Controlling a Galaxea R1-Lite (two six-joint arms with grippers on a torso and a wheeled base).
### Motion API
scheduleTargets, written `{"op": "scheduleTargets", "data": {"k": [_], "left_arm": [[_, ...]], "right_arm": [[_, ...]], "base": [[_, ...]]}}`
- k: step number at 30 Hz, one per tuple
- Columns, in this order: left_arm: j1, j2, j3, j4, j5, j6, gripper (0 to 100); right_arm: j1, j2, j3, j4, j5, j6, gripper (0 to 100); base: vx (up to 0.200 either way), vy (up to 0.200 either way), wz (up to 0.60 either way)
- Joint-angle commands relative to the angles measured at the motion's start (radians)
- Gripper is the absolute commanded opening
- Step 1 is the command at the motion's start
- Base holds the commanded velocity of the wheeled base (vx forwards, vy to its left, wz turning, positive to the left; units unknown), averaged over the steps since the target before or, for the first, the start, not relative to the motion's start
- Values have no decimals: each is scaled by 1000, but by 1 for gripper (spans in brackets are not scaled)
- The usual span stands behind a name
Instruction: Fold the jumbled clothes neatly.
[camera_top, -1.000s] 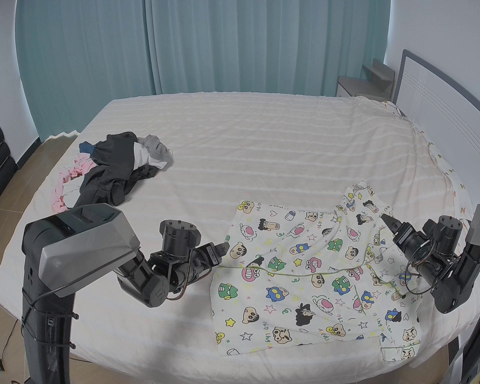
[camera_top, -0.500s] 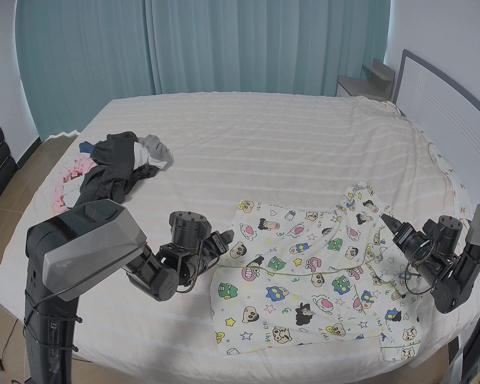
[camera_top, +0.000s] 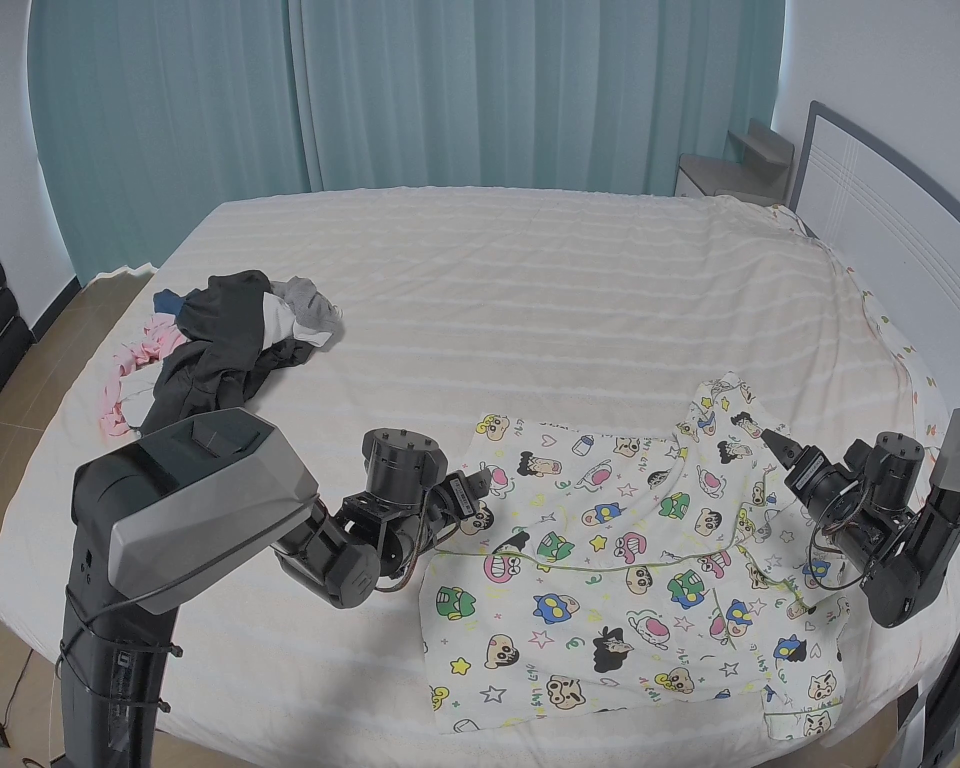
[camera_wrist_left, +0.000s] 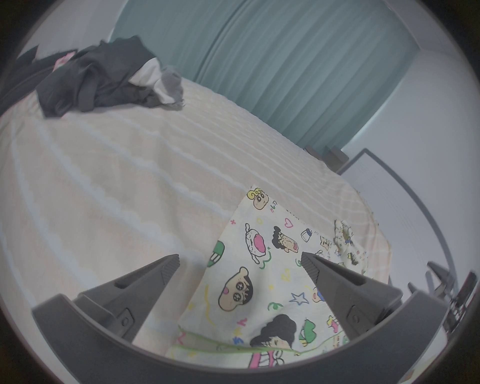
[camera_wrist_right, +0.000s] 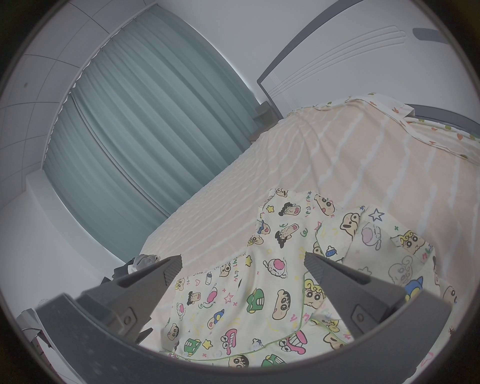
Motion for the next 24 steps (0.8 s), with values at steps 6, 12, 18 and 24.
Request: {"op": "scheduleTargets", "data": {"k": [6, 12, 18, 24], "left_arm": [[57, 47, -134, 137, -37, 97, 100], [75, 59, -286, 256, -101, 95, 100], [75, 127, -363, 276, -139, 126, 100], [74, 211, -487, 315, -141, 132, 100]], "right_arm": [[27, -2, 15, 0, -1, -3, 100], [29, -3, 15, 0, -3, -5, 100], [29, -22, 28, 0, -3, -26, 100], [62, -39, 43, 0, -35, -31, 100]], "base": [[0, 0, 0], [0, 0, 0], [0, 0, 0], [0, 0, 0]]}}
